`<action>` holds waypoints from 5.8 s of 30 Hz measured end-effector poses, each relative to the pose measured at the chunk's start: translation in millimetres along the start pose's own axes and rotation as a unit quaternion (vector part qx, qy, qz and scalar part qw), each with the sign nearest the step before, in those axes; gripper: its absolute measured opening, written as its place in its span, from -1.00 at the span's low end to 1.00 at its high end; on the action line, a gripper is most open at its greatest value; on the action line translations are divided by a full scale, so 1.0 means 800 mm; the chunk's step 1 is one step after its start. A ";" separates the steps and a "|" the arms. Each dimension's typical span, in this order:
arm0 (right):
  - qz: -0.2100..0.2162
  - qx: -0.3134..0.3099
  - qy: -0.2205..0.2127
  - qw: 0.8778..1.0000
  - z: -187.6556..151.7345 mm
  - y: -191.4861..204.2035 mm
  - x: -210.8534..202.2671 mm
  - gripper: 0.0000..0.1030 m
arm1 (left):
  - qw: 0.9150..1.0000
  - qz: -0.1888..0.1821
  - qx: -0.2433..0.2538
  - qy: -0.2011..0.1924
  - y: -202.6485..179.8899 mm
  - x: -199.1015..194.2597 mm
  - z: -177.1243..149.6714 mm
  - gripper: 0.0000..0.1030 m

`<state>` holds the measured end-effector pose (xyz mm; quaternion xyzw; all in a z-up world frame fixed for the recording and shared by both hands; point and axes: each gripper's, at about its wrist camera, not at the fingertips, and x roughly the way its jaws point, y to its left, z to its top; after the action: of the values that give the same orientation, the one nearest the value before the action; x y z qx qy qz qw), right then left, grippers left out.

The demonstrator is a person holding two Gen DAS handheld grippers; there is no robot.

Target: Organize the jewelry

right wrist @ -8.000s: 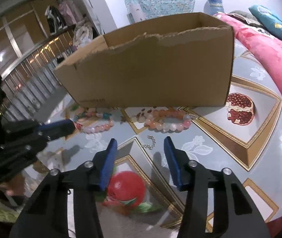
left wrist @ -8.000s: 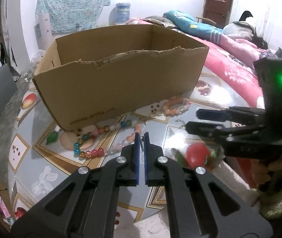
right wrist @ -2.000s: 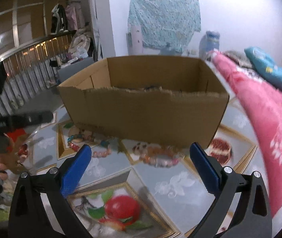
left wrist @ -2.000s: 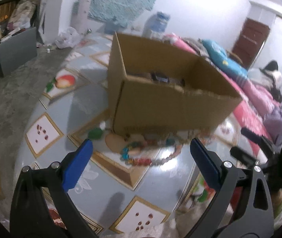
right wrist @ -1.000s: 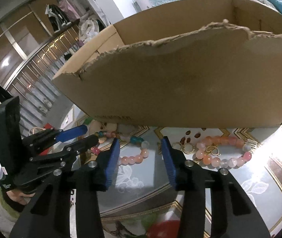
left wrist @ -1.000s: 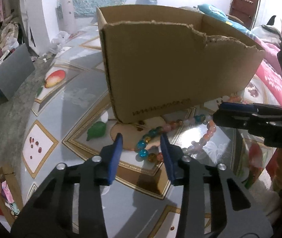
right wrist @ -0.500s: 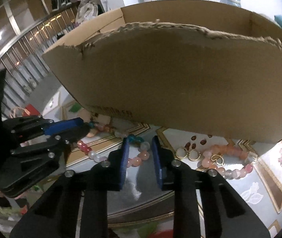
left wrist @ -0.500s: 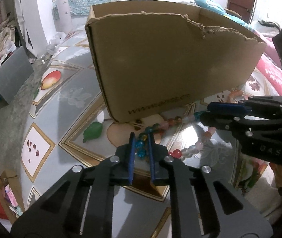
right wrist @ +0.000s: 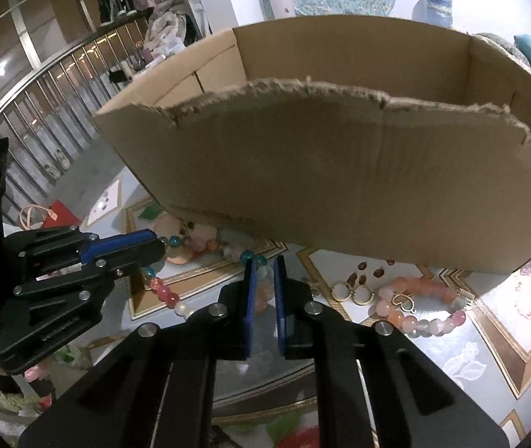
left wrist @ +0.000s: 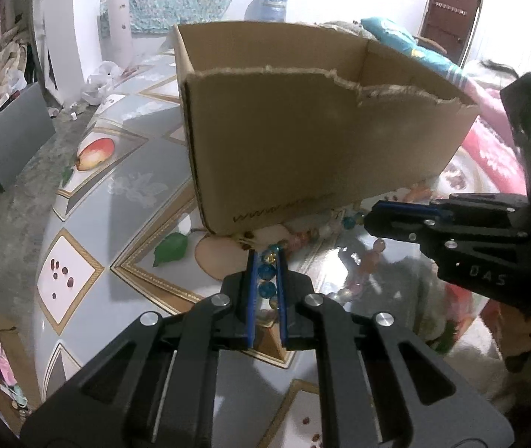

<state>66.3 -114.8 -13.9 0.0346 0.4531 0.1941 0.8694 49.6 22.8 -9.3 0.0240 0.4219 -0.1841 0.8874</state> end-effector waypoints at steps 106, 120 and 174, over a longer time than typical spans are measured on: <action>-0.103 -0.207 0.005 0.973 -0.033 -0.056 -0.032 -0.80 | 0.994 -0.084 0.071 -0.027 -0.092 0.040 -0.007 -0.68; -0.011 0.081 -0.080 0.993 -0.023 -0.196 -0.128 -0.81 | 0.993 -0.097 0.061 -0.025 -0.096 0.046 -0.009 -0.68; 0.011 0.014 -0.065 0.998 -0.042 -0.136 -0.081 -0.33 | 0.992 -0.040 0.118 -0.023 -0.107 0.054 0.001 -1.00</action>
<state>39.6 -242.9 -8.9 0.0640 0.3976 0.1943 0.8944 45.6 -70.4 -31.9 0.1077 0.3768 -0.2687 0.8799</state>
